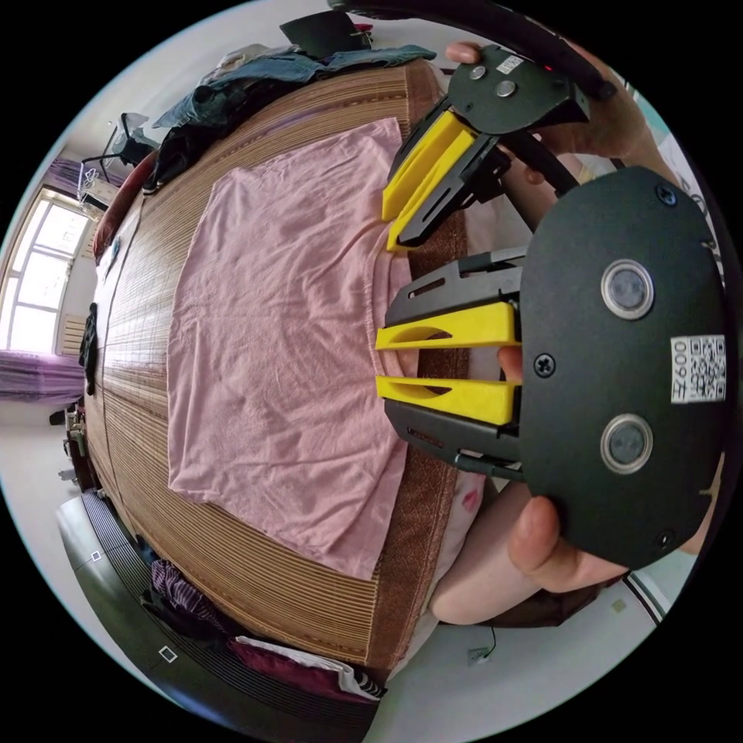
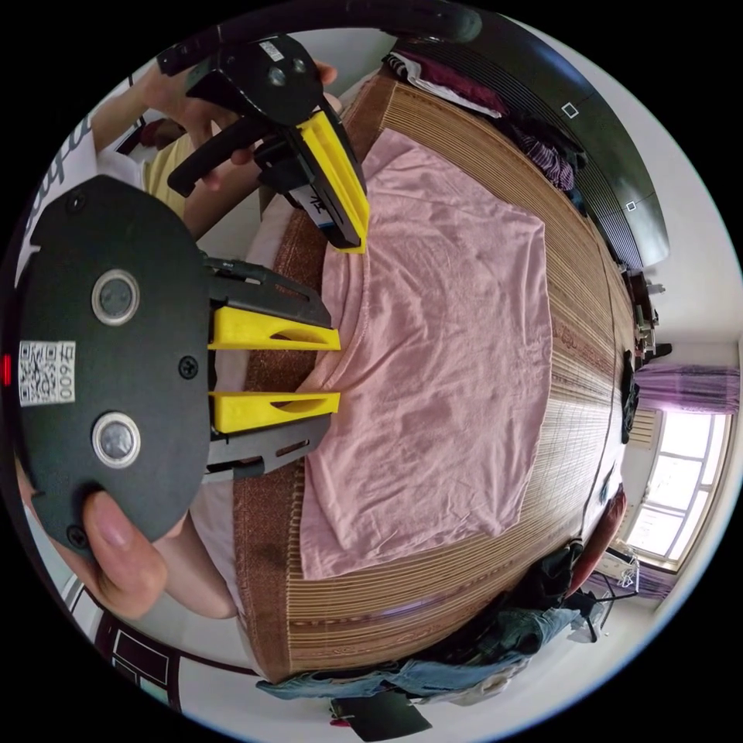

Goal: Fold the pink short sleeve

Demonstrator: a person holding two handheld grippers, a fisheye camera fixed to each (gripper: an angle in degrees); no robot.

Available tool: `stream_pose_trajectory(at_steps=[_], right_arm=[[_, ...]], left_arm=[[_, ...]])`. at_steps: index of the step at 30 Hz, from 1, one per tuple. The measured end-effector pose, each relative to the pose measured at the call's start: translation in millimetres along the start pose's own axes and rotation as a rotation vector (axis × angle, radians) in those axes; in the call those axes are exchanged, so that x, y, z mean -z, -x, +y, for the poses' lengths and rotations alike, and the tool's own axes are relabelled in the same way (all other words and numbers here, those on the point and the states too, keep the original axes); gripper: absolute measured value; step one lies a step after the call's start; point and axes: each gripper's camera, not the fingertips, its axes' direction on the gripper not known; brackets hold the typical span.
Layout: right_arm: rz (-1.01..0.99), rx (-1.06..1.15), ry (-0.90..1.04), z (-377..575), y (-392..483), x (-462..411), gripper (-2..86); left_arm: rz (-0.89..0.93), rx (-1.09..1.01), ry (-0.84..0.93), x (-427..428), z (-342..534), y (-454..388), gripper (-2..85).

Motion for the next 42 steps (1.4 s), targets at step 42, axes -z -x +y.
stream_pose_trajectory(at_steps=[42], right_arm=[[-0.038, 0.119, -0.049, -52.7, 155.4, 66.7, 5.5]], left_arm=[[0.003, -0.198, -0.052, 40.9, 56.3, 8.6, 0.9]])
